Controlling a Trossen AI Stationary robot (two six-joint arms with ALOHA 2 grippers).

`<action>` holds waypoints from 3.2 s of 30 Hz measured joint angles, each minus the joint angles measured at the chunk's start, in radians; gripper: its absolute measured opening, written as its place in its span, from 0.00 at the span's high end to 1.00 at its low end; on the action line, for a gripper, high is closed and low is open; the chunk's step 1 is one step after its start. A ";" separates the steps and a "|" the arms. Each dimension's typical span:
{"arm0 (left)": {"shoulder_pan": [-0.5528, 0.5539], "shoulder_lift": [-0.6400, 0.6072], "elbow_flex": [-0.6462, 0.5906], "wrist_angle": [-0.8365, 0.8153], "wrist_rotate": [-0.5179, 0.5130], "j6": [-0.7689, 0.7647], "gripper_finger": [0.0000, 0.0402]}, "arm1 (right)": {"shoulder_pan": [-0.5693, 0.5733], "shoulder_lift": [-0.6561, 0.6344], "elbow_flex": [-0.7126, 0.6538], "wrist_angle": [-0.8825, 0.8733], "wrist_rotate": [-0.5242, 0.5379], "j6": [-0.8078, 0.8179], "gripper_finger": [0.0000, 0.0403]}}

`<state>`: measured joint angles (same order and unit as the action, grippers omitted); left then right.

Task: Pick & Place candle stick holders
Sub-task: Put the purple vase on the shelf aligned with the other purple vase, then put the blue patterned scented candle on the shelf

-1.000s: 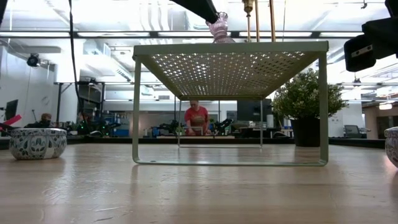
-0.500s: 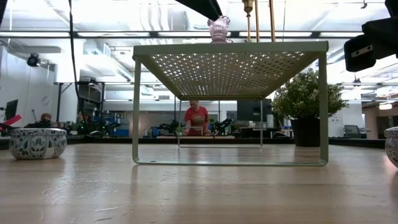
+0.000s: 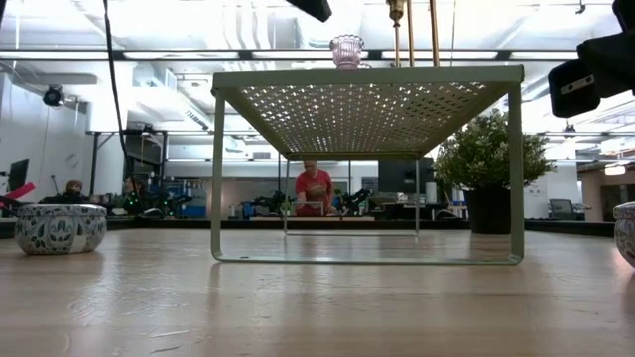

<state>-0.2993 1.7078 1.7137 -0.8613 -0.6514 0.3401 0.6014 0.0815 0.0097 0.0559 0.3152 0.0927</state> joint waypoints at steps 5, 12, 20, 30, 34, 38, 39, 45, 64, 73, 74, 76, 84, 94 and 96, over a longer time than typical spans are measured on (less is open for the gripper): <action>0.009 -0.010 -0.013 -0.055 -0.022 -0.125 0.71 | 0.000 0.021 0.000 0.000 0.000 0.023 0.98; 0.042 0.004 -0.104 -0.018 -0.021 -0.135 0.71 | 0.000 0.026 0.000 0.001 0.000 0.029 0.98; 0.051 0.004 -0.165 0.133 0.038 -0.086 0.71 | 0.000 0.026 0.000 0.001 0.001 0.020 0.98; 0.046 0.004 -0.179 0.163 0.073 -0.119 0.71 | 0.000 0.026 0.000 0.001 0.000 0.025 0.98; 0.043 0.004 -0.177 0.196 0.116 -0.129 0.71 | 0.000 0.026 0.000 0.001 0.001 0.023 0.98; 0.043 0.004 -0.177 0.216 0.117 -0.125 0.71 | 0.000 0.026 0.000 0.001 0.001 0.025 0.98; 0.043 0.004 -0.177 0.223 0.117 -0.124 0.71 | 0.000 0.026 0.000 0.001 0.001 0.025 0.98; 0.044 0.004 -0.177 0.260 0.117 -0.097 0.71 | 0.000 0.026 0.000 0.001 0.001 0.025 0.98; -0.071 -0.106 -0.181 -0.121 0.259 -0.432 0.72 | 0.000 0.026 0.000 0.001 0.000 0.058 0.98; -0.218 -0.148 -0.246 -0.301 0.241 -0.712 0.57 | 0.000 0.026 0.000 0.001 0.000 0.062 0.98; -0.228 -0.158 -0.270 -0.309 0.234 -0.747 0.54 | 0.000 0.026 0.000 0.001 0.000 0.062 0.98; -0.248 -0.181 -0.333 -0.319 0.234 -0.819 0.47 | 0.000 0.026 0.000 0.001 0.000 0.062 0.98; -0.288 -0.319 -0.624 -0.238 0.289 -1.042 0.27 | 0.000 0.026 0.000 0.001 0.000 0.065 0.98; -0.290 -0.481 -0.937 -0.017 0.328 -1.136 0.22 | 0.000 0.026 0.000 0.001 0.000 0.065 0.98; -0.290 -0.507 -0.984 0.026 0.329 -1.153 0.22 | 0.000 0.026 0.000 0.001 0.000 0.064 0.98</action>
<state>-0.5892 1.2011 0.7295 -0.8356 -0.3222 -0.8125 0.6017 0.1071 0.0093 0.0567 0.3153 0.1563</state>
